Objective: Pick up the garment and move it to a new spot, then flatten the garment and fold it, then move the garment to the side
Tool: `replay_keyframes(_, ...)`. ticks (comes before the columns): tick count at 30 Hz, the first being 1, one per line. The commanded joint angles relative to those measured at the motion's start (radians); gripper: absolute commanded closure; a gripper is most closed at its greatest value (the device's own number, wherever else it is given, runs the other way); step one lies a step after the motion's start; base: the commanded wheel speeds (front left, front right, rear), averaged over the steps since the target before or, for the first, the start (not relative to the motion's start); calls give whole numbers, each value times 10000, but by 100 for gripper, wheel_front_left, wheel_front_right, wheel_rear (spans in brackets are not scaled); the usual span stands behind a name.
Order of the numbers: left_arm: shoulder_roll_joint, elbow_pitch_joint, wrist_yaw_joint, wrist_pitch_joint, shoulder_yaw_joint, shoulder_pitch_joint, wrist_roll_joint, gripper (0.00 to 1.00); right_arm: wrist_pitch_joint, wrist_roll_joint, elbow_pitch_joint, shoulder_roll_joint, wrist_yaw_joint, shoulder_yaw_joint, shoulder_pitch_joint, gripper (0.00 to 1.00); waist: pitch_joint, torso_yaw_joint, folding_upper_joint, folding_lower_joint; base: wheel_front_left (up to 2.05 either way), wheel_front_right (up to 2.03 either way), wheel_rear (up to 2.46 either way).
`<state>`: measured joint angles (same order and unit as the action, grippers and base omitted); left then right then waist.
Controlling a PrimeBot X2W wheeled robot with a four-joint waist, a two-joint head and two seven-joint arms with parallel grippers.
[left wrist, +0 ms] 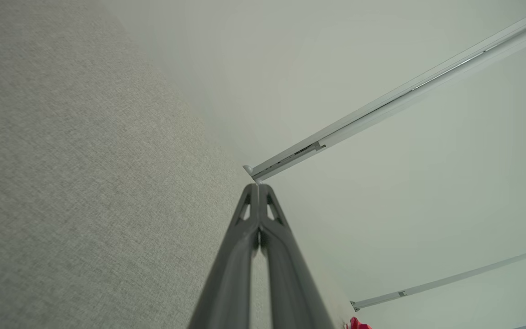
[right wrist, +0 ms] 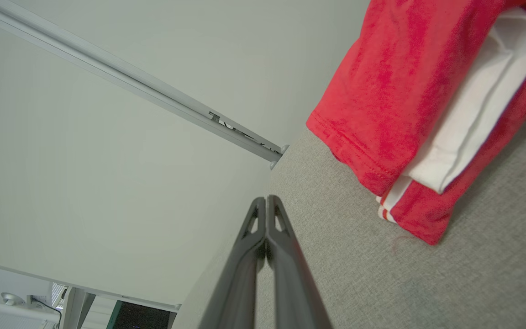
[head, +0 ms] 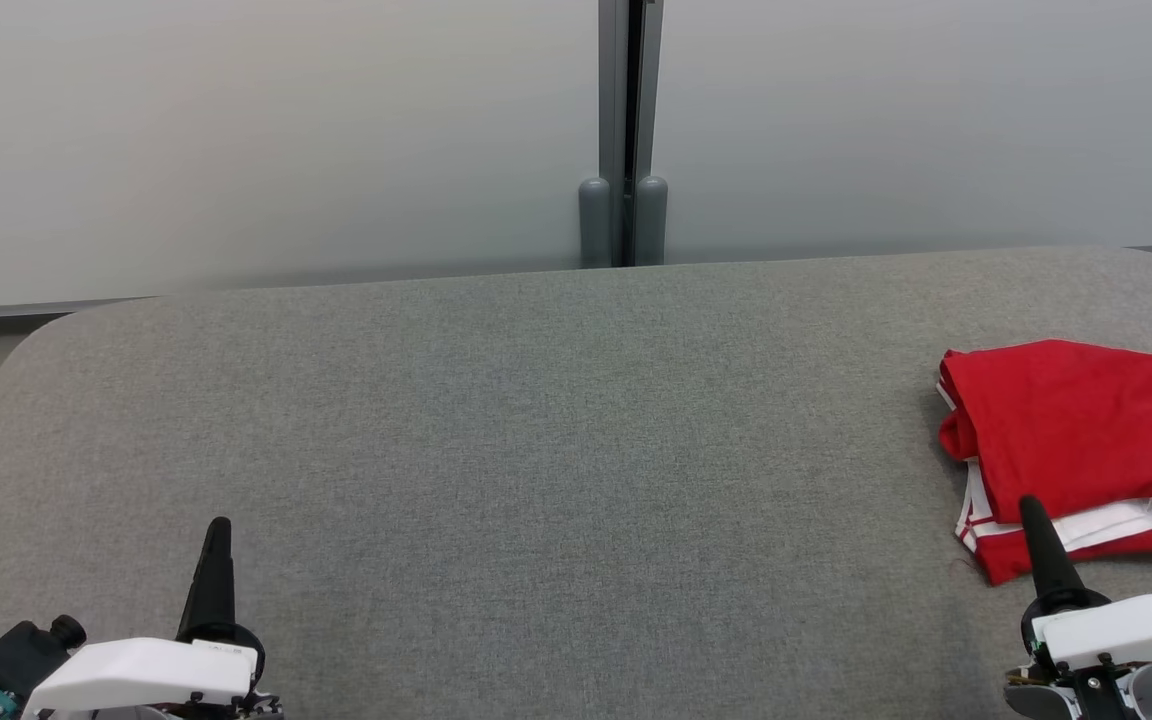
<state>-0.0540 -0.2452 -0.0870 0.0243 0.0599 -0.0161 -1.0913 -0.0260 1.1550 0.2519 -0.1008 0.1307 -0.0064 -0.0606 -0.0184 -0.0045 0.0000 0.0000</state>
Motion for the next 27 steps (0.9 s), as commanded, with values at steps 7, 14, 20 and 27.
replay_keyframes(7,-44,78,-121,-218,136,-372,-814,100,234,725,-107,21,1,-210,-265,100,23,5,0,0,0,0,0)
replay_keyframes(14,-33,68,-178,-399,199,-475,-1471,100,405,1304,-105,94,1,-348,-293,100,46,10,0,0,0,0,0)
replay_keyframes(20,-25,59,-205,-533,254,-545,-2012,100,559,1766,-105,146,1,-443,-337,100,66,14,0,0,0,0,0)
replay_keyframes(27,-16,50,-267,-700,316,-654,-2601,100,711,2287,-102,202,1,-566,-365,100,89,19,0,0,0,0,0)
